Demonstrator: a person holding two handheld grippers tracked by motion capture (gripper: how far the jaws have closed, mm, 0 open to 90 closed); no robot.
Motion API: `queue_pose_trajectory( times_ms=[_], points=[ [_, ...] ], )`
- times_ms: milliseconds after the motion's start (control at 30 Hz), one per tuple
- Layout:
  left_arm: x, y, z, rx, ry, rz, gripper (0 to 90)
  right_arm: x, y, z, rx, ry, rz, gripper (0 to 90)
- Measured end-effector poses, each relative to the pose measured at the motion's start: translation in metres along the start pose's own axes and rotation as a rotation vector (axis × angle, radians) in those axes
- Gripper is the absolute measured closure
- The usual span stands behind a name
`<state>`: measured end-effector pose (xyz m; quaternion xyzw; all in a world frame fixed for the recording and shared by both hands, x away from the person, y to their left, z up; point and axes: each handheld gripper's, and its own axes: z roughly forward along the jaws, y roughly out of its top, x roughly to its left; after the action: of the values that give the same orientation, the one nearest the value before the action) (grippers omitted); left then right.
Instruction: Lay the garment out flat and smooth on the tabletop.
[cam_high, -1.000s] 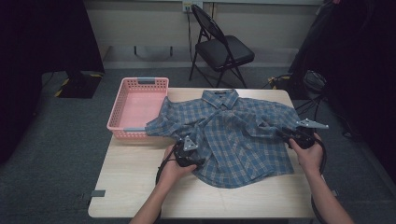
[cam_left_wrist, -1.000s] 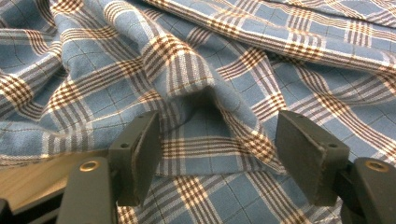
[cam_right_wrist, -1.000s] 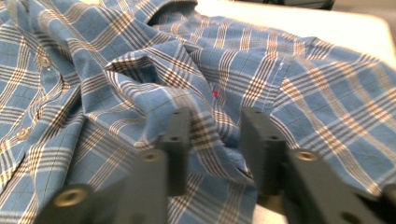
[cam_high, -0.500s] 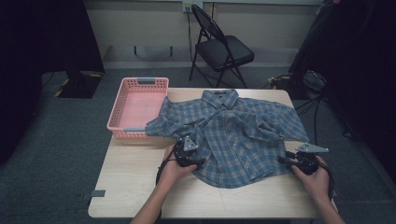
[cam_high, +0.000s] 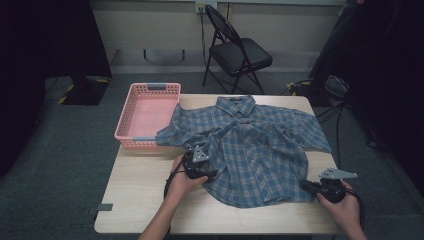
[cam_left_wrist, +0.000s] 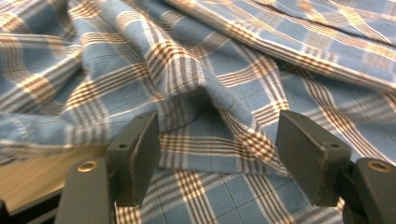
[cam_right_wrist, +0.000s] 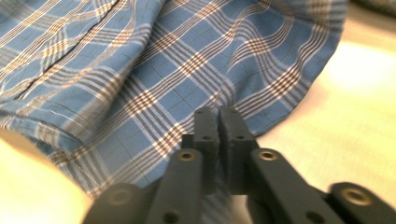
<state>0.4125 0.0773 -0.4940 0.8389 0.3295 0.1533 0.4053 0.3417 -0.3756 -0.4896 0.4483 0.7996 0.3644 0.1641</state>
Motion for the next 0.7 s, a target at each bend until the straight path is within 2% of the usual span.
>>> queue_pose_trajectory(
  times_ms=[67, 100, 167, 200, 267, 300, 333, 367, 400, 433, 467, 500, 533, 567, 600, 700],
  points=[
    [0.001, -0.001, -0.001, -0.001, 0.006, -0.005, 30.9, 0.001, 0.0, -0.005, -0.04, -0.006, 0.001, 67.8],
    [0.001, -0.001, -0.002, -0.002, 0.006, -0.003, 31.0, 0.0, 0.003, -0.006, -0.07, -0.025, 0.002, 61.6],
    [0.001, 0.0, -0.003, -0.007, 0.01, -0.008, 31.2, -0.007, 0.013, -0.005, -0.119, -0.067, 0.002, 58.3],
    [0.001, 0.0, -0.003, -0.007, 0.01, -0.008, 31.2, -0.011, 0.019, -0.002, -0.139, -0.074, 0.016, 58.0],
    [0.001, -0.001, -0.003, -0.007, 0.011, -0.006, 31.3, -0.017, 0.03, 0.011, -0.137, -0.084, 0.031, 55.3],
    [0.001, -0.001, -0.003, -0.007, 0.011, -0.006, 31.3, -0.017, 0.03, 0.011, -0.137, -0.084, 0.031, 55.3],
    [0.002, -0.002, -0.002, -0.006, 0.01, -0.006, 31.3, -0.023, 0.036, 0.028, -0.106, -0.12, 0.013, 55.4],
    [0.002, -0.002, -0.002, -0.006, 0.01, -0.006, 31.4, -0.023, 0.036, 0.028, -0.106, -0.12, 0.013, 55.4],
    [0.003, -0.003, -0.002, -0.011, 0.009, -0.006, 31.4, -0.026, 0.039, 0.042, -0.086, -0.131, 0.015, 56.4],
    [0.003, -0.003, -0.002, -0.011, 0.009, -0.006, 31.5, -0.026, 0.039, 0.047, -0.077, -0.14, 0.012, 61.7],
    [0.003, -0.003, -0.003, -0.012, 0.008, -0.007, 31.5, -0.026, 0.039, 0.047, -0.077, -0.14, 0.012, 61.7],
    [0.003, -0.003, -0.003, -0.013, 0.006, -0.004, 31.6, -0.025, 0.039, 0.049, -0.061, -0.136, 0.006, 65.6],
    [0.004, -0.002, -0.004, -0.015, 0.004, -0.004, 31.6, -0.021, 0.038, 0.049, -0.062, -0.139, 0.003, 73.1],
    [0.004, -0.002, -0.004, -0.015, 0.004, -0.004, 31.6, -0.021, 0.038, 0.049, -0.062, -0.139, 0.003, 73.1],
    [0.004, -0.002, -0.004, -0.014, 0.005, -0.003, 31.6, -0.018, 0.035, 0.046, -0.064, -0.118, 0.005, 78.7],
    [0.004, -0.002, -0.005, -0.014, 0.008, -0.002, 31.7, -0.012, 0.029, 0.039, -0.06, -0.108, -0.009, 86.9]
  ],
)
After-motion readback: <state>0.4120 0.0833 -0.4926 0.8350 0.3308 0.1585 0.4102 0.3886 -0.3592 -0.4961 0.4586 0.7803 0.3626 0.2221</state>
